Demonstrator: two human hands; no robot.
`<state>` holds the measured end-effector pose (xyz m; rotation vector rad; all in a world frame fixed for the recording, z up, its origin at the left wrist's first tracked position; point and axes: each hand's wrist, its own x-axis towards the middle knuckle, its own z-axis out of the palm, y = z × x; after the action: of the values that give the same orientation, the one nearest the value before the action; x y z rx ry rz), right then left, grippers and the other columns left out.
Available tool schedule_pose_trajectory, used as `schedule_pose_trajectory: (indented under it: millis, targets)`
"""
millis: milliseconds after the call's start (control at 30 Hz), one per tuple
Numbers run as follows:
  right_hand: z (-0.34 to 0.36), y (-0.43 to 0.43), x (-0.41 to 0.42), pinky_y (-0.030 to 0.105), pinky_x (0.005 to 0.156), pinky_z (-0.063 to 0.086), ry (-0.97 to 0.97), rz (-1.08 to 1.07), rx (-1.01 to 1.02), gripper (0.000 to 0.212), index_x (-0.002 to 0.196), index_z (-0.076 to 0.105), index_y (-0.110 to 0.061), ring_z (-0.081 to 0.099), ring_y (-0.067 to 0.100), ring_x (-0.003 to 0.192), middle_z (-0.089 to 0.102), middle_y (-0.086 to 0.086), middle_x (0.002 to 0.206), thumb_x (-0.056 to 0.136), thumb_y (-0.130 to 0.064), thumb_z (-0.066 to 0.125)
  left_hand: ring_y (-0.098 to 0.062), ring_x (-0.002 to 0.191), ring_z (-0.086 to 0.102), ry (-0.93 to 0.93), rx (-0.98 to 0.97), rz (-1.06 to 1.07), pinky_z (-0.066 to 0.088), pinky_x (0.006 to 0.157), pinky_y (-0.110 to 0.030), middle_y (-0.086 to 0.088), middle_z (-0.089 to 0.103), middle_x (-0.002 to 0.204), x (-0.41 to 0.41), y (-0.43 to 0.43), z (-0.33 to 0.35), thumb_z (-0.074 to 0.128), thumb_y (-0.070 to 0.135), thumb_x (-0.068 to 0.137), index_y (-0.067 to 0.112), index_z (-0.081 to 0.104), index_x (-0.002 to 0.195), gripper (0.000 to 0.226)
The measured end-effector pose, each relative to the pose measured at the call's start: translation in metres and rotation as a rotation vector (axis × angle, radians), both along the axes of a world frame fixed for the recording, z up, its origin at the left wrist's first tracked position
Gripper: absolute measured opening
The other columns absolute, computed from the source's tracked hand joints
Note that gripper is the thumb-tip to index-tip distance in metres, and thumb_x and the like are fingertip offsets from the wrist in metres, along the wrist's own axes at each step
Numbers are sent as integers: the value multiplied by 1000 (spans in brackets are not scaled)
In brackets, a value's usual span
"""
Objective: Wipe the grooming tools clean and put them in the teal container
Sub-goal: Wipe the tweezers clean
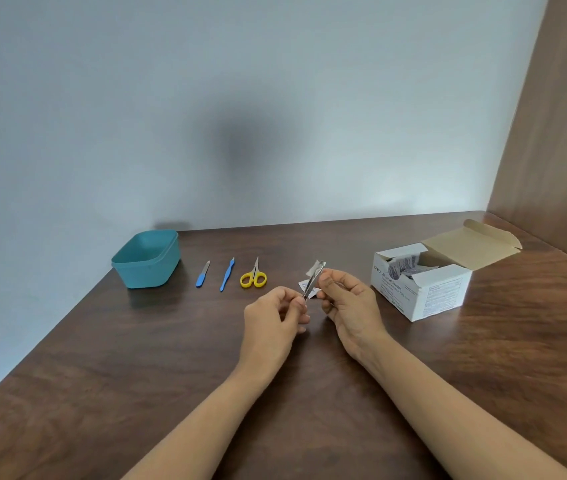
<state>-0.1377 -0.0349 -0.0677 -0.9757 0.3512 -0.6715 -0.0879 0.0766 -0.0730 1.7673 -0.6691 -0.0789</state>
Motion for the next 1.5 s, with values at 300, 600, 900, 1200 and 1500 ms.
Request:
schedule_pose_trajectory:
  millis: [300, 600, 900, 1200, 1500]
  targets:
    - [0, -4, 1, 12, 50, 42, -33, -15, 109, 11, 81, 65, -10, 50, 1, 48, 68, -2, 63, 89, -4, 60, -4, 68, 71, -36, 5, 11, 60, 69, -24, 0, 72, 79, 6, 4, -2, 58, 9, 93, 11, 66, 95, 9]
    - [-1, -5, 2, 13, 51, 40, -17, 5, 70, 13, 81, 64, -10, 49, 0, 45, 63, 0, 66, 88, 0, 59, -5, 67, 71, -20, -11, 2, 60, 67, -23, -2, 72, 79, 4, 4, -1, 60, 5, 91, 10, 67, 93, 9]
    - [-3, -6, 3, 13, 48, 40, -10, 26, 89, 11, 83, 68, -10, 46, 1, 49, 61, 1, 68, 87, -3, 61, -3, 65, 70, -51, 35, -1, 56, 64, -13, 0, 72, 76, 4, 4, -4, 60, 6, 90, 11, 67, 92, 9]
    - [-3, -9, 4, 14, 49, 37, 3, 48, 91, 10, 86, 69, -9, 42, 3, 50, 56, 2, 70, 84, 0, 63, -5, 66, 70, -59, 37, 3, 56, 65, -14, 1, 72, 74, 4, 5, -3, 60, 5, 90, 14, 67, 89, 11]
    - [-1, -10, 4, 15, 50, 36, 13, 97, 81, 13, 87, 68, -8, 42, 5, 53, 55, -1, 64, 86, 2, 60, -5, 66, 70, -67, 45, 6, 57, 67, -16, 2, 72, 73, 4, 5, -3, 59, 7, 90, 12, 68, 90, 10]
